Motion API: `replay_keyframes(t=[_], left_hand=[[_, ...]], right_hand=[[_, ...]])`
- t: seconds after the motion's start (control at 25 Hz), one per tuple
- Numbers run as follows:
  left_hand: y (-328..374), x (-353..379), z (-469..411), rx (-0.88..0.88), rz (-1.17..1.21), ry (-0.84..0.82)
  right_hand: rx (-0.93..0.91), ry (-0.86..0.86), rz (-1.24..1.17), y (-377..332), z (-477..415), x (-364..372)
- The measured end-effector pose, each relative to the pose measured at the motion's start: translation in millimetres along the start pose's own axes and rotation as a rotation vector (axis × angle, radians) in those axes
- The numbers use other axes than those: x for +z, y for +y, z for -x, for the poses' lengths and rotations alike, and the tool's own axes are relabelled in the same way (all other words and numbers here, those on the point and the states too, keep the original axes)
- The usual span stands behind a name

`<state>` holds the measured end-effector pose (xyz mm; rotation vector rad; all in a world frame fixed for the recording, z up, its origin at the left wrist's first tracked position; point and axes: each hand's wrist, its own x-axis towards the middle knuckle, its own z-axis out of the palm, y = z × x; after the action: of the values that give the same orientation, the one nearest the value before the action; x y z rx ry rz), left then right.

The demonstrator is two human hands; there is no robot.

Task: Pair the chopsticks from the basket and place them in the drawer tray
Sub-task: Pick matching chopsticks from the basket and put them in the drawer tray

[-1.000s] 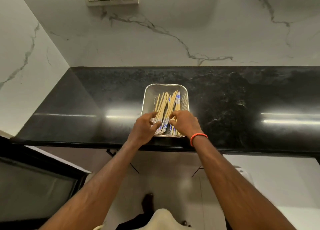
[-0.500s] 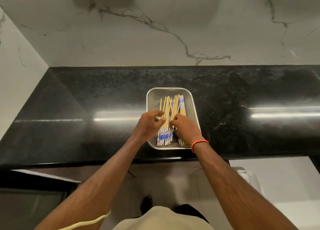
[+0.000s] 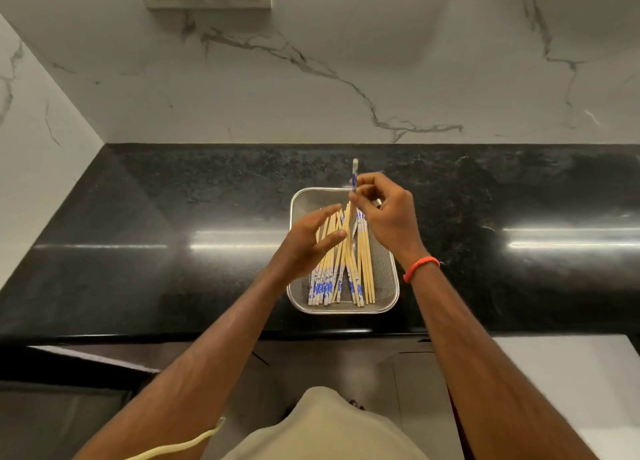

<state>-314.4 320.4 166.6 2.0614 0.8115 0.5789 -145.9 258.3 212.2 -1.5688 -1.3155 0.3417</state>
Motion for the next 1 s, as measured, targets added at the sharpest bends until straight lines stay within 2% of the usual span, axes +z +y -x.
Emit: replay_keyframes(t=[0.16, 0.24, 0.32, 0.4, 0.48, 0.56, 0.72, 1.0], left_hand=[[17.8, 6.1, -6.4, 0.038, 0.185, 0.118], [18.6, 7.9, -6.3, -0.043, 0.273, 0.168], [16.7, 6.4, -2.2, -0.154, 0.374, 0.202], [11.5, 2.5, 2.2, -0.229, 0.44, 0.235], [5.7, -2.1, 6.8, -0.26, 0.469, 0.256], [1.9, -5.0, 10.3, -0.276, 0.484, 0.262], [-0.9, -4.6, 12.5, -0.342, 0.513, 0.286], [-0.6, -4.0, 8.8, -0.425, 0.553, 0.31]], right_hand=[[0.12, -0.085, -0.3, -15.7, -22.4, -5.3], [0.195, -0.102, -0.437, -8.0, -22.4, -2.2], [0.27, -0.115, -0.432, 9.1, -14.2, 6.7], [0.254, -0.27, -0.104, 33.6, -1.9, 18.7], [0.146, -0.557, 0.346, 56.5, 14.4, 30.9], [0.036, -0.715, 0.601, 69.9, 27.6, 38.9], [-0.116, -0.727, 0.749, 75.5, 33.1, 42.8], [-0.503, -0.738, 0.877, 74.6, 29.6, 38.4]])
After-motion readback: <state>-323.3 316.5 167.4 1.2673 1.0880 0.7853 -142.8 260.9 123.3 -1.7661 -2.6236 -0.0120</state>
